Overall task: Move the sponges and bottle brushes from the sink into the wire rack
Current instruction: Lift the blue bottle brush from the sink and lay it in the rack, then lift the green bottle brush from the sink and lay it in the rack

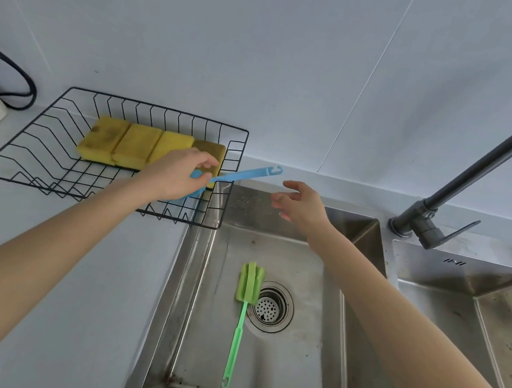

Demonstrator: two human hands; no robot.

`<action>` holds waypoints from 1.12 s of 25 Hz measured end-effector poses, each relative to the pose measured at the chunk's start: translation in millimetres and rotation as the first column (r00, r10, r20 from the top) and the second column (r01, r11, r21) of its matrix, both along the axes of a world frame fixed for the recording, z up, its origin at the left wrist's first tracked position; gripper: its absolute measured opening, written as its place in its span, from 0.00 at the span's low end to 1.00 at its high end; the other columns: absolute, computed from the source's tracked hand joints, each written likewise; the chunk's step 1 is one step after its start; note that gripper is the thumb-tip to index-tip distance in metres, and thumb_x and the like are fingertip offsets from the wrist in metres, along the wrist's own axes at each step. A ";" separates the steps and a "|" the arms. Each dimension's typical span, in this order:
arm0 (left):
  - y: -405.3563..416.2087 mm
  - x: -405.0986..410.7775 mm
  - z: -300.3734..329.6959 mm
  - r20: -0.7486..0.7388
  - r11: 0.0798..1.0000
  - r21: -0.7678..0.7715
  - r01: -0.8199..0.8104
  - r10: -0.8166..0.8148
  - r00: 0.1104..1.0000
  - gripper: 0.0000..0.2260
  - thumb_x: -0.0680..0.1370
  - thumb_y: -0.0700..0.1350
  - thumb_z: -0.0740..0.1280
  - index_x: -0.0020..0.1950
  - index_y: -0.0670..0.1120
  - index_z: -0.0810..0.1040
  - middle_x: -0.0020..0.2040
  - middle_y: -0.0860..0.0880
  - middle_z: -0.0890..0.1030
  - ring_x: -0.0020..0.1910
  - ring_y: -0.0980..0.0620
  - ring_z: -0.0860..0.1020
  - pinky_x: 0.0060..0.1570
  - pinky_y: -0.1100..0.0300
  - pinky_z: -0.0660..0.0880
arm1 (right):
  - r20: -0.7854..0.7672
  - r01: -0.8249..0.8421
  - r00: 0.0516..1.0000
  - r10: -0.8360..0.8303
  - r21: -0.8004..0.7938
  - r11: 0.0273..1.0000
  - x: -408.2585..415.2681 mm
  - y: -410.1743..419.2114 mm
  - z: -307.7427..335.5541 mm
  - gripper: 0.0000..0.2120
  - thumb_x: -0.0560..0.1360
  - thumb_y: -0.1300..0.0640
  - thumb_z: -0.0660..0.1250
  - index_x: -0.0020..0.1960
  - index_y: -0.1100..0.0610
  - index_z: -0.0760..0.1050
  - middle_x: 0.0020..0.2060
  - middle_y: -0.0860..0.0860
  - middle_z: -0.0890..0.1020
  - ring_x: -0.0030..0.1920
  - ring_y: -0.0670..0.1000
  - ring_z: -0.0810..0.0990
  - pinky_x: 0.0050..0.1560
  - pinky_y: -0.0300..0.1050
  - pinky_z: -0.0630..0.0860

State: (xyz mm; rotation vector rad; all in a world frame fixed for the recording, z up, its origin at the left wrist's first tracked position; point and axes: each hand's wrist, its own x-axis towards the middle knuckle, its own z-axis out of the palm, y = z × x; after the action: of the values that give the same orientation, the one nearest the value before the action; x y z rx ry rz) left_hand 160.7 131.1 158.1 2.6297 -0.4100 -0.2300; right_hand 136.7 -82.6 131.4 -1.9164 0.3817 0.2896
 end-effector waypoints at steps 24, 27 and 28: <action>-89.2 -79.3 -149.5 -0.412 0.993 0.078 0.092 -0.052 0.910 0.18 0.77 0.44 0.62 0.66 0.42 0.69 0.62 0.42 0.76 0.60 0.45 0.75 0.59 0.53 0.71 | -0.408 -0.212 0.907 0.104 -0.228 0.950 -59.2 -20.6 -143.2 0.18 0.75 0.60 0.59 0.65 0.59 0.71 0.62 0.59 0.77 0.64 0.58 0.74 0.61 0.45 0.71; -86.1 -89.7 -175.9 -0.501 0.992 0.116 0.046 0.018 0.865 0.18 0.76 0.45 0.61 0.65 0.43 0.69 0.61 0.43 0.76 0.60 0.44 0.75 0.57 0.54 0.70 | -0.461 -0.245 0.880 0.115 -0.231 0.942 -60.7 -15.9 -162.8 0.19 0.75 0.58 0.61 0.65 0.60 0.71 0.61 0.59 0.78 0.64 0.58 0.74 0.62 0.45 0.70; -85.5 -94.5 -184.2 -0.532 0.990 0.138 0.041 0.039 0.846 0.18 0.76 0.46 0.61 0.65 0.43 0.69 0.61 0.43 0.76 0.60 0.44 0.74 0.57 0.54 0.70 | -0.476 -0.250 0.872 0.115 -0.230 0.941 -60.5 -13.5 -168.1 0.20 0.75 0.57 0.61 0.66 0.60 0.70 0.61 0.59 0.78 0.64 0.59 0.73 0.62 0.46 0.70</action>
State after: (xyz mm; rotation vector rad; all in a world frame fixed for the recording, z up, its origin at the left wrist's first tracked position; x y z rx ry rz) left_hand 66.2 45.6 -26.1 2.5520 -0.2035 -0.9999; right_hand 76.2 -96.1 -36.8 -2.1654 0.5762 0.8660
